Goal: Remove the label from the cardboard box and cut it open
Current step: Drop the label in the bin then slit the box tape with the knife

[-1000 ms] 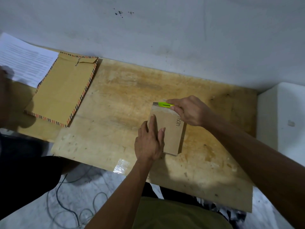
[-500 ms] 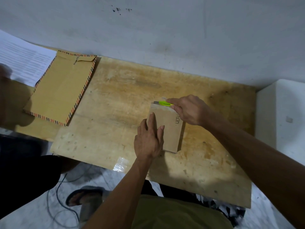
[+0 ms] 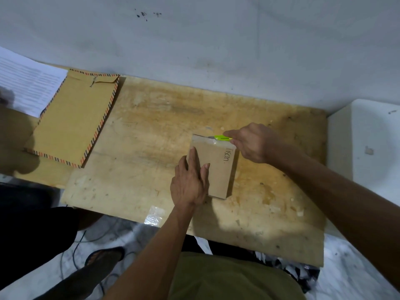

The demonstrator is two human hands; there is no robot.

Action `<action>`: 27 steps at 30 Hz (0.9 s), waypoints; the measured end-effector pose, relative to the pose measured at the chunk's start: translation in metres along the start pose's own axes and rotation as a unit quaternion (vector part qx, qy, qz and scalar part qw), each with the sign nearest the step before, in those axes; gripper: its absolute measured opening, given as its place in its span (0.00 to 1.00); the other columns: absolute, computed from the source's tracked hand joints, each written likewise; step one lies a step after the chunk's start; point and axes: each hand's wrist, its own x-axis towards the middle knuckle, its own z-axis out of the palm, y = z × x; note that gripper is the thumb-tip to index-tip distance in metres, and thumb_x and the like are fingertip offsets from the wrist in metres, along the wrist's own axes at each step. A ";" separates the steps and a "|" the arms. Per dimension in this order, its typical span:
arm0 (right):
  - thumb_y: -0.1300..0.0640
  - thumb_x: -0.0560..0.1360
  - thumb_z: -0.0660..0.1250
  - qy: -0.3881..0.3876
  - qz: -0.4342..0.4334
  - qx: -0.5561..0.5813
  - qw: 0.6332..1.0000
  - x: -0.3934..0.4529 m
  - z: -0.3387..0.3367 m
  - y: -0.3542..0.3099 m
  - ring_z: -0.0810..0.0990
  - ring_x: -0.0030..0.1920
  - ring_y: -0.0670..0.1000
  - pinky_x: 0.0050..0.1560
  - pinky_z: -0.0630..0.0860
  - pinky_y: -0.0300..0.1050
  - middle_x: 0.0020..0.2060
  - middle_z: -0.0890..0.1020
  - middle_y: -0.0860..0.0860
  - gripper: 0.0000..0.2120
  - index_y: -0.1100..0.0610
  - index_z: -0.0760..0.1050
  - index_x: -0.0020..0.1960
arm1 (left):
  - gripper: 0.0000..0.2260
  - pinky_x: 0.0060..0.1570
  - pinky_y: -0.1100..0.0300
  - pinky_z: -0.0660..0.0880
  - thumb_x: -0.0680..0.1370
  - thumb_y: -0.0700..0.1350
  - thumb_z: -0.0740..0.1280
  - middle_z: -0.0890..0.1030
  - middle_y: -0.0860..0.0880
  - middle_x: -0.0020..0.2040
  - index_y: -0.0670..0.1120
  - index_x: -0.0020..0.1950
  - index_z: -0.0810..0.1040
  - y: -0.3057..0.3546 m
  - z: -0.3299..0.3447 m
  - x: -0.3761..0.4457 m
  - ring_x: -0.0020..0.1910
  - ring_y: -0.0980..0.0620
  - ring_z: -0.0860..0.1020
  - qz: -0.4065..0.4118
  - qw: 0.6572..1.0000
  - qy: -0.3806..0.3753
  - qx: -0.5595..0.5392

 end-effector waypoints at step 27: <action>0.55 0.81 0.61 0.005 0.024 -0.019 1.000 -0.060 0.005 0.038 0.80 0.36 0.59 0.36 0.77 0.50 0.40 0.83 0.58 0.18 0.51 0.71 0.71 | 0.29 0.50 0.44 0.78 0.81 0.64 0.47 0.68 0.45 0.70 0.54 0.80 0.49 0.001 -0.003 0.001 0.64 0.42 0.72 0.007 1.000 -0.017 0.018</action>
